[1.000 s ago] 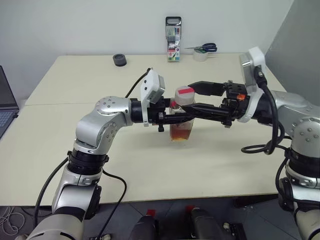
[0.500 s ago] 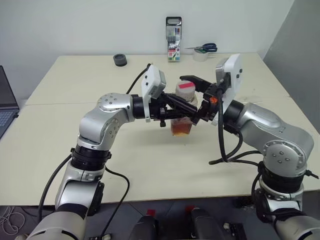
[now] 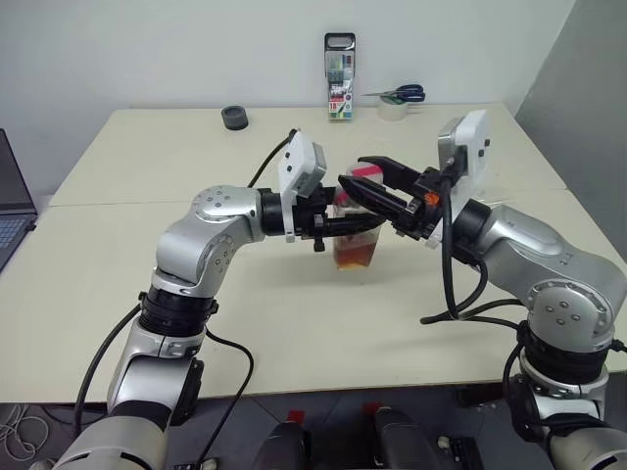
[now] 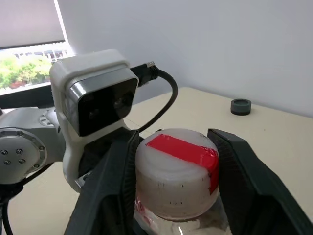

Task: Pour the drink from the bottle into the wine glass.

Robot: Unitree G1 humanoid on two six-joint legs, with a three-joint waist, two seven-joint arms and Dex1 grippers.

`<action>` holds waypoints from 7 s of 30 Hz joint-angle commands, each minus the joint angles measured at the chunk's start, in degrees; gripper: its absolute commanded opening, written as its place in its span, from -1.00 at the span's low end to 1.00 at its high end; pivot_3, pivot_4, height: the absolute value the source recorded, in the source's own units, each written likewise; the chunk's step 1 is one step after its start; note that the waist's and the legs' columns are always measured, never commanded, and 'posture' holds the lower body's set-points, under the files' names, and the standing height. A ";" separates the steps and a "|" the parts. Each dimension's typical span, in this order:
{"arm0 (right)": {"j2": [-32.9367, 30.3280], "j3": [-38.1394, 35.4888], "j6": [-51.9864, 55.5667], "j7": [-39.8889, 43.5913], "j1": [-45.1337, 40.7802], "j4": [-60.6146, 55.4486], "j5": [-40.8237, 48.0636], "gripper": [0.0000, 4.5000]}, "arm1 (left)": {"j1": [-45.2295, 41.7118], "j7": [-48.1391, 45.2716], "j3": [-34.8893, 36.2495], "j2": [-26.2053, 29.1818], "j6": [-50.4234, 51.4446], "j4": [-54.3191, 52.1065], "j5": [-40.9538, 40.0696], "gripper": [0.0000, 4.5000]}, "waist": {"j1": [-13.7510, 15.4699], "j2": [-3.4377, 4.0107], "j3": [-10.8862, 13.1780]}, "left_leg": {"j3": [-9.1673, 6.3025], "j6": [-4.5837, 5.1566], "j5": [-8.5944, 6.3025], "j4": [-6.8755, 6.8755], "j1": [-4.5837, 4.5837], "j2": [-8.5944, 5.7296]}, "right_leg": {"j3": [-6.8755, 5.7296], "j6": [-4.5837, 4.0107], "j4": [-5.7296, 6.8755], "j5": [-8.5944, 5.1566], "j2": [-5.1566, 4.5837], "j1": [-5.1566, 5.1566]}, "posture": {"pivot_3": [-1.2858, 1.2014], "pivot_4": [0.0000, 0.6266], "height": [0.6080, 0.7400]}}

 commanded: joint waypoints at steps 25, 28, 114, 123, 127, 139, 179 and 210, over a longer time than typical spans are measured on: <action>-14.46 7.26 -9.43 48.80 -18.15 30.30 -4.30 0.42 | -3.93 -1.69 1.74 0.42 3.12 -4.35 -4.42 -0.19 | 0.33 -0.02 0.02 | 0.04 0.02 -0.01 0.02 0.01 0.02 | -0.06 0.00 -0.04 0.00 0.06 0.01 | 0.03 -0.52 1.00; -18.94 4.48 -4.85 48.69 -16.35 27.47 -1.59 0.89 | -3.23 -1.60 1.95 0.66 3.22 -4.92 -4.48 -0.19 | 0.40 -0.03 0.03 | -0.03 0.01 -0.01 0.07 -0.09 -0.03 | -0.07 0.00 -0.10 0.00 -0.02 0.01 | 0.03 -0.52 1.00; -5.06 -5.59 1.10 1.99 -5.54 -0.38 4.15 0.99 | -6.46 -0.93 2.21 -3.34 1.01 1.16 -3.25 -0.19 | 0.09 -0.01 0.04 | 0.12 -0.01 0.01 0.16 -0.42 0.00 | 0.07 -0.01 0.20 0.01 -0.04 -0.50 | 0.03 -0.52 1.00; -3.60 -4.61 -1.44 -0.51 -4.85 -0.17 3.82 0.24 | -6.08 -1.12 2.12 -2.45 1.23 0.58 -3.31 -0.19 | 0.04 0.00 0.04 | 0.06 0.00 0.01 0.26 -0.53 -0.01 | 0.04 -0.01 0.20 0.01 -0.03 -0.55 | 0.03 -0.52 1.00; -3.72 -4.57 -1.70 -0.31 -5.19 0.08 4.34 -0.15 | -5.51 -1.05 2.16 -2.01 1.11 0.44 -3.16 -0.19 | 0.03 0.00 0.04 | 0.06 0.00 0.00 0.27 -0.53 -0.01 | 0.03 -0.01 0.21 0.01 -0.02 -0.55 | 0.03 -0.52 1.00; -10.57 0.56 -5.50 22.30 -9.22 10.04 3.92 -0.15 | -5.74 -1.96 1.42 -1.78 1.61 -0.80 -3.92 -0.19 | -0.01 0.00 0.04 | 0.08 0.02 -0.01 0.33 -0.53 -0.02 | -0.08 -0.01 0.20 0.01 0.02 -0.51 | 0.03 -0.52 1.00; -11.23 -4.35 -2.93 8.81 -5.99 3.37 3.94 0.99 | -5.62 -0.83 1.65 -2.88 0.86 0.11 -4.13 -0.19 | 0.14 0.00 0.04 | -0.07 0.03 -0.02 0.76 -0.88 -0.03 | -0.02 0.04 0.29 0.09 -0.03 -0.64 | 0.03 -0.52 1.00; -13.35 -8.33 -2.60 5.05 -1.94 5.00 6.82 0.99 | -5.95 -1.76 1.29 -2.53 -0.28 1.09 -2.65 -0.19 | 0.14 0.00 0.04 | -0.05 0.04 -0.02 0.76 -0.88 -0.03 | -0.02 0.04 0.29 0.09 -0.03 -0.64 | 0.03 -0.52 1.00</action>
